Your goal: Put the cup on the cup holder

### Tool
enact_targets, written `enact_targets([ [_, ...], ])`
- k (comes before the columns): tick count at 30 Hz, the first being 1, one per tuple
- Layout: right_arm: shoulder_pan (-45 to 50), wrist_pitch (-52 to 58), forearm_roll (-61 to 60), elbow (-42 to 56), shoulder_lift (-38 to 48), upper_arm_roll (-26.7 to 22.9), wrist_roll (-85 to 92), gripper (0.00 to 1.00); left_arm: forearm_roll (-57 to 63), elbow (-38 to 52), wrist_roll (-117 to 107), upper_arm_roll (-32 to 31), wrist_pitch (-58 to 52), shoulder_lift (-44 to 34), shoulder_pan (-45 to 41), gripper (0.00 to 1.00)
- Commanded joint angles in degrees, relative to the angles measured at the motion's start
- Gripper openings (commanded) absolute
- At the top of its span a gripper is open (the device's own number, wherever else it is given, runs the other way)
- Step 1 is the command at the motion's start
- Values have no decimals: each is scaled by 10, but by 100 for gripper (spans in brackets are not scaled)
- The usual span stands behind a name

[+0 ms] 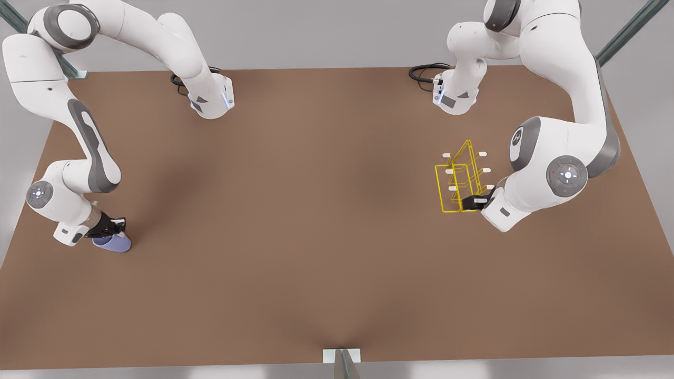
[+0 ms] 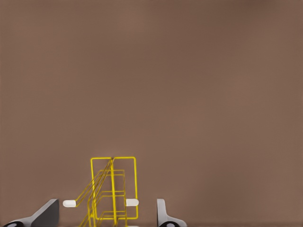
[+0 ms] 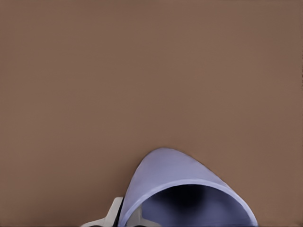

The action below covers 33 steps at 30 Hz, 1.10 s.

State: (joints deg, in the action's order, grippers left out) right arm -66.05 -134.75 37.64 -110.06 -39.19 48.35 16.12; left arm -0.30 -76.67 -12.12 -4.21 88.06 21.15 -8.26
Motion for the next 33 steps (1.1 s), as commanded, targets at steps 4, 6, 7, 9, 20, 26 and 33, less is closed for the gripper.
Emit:
enact_targets([
  [4,0,28,6,-1,18,4,-11,21,0,0,-1,0,-1,-1,0,100],
  [6,6,68,4,3,39,21,-31,21,0,0,-1,0,-1,-1,0,100],
  [7,22,88,-2,14,48,24,-40,21,0,0,0,0,-1,-1,0,100],
  [9,97,124,-46,55,64,21,-79,21,0,0,-1,0,0,-1,0,100],
  [20,481,106,-337,183,34,-152,-200,21,1,0,-1,1,-1,-1,-2,100],
  [26,516,42,-493,241,-60,-96,-207,21,1,0,-1,1,-1,-1,-1,100],
  [33,453,20,-513,243,-163,46,-205,21,1,0,-1,1,-1,-1,-2,100],
])
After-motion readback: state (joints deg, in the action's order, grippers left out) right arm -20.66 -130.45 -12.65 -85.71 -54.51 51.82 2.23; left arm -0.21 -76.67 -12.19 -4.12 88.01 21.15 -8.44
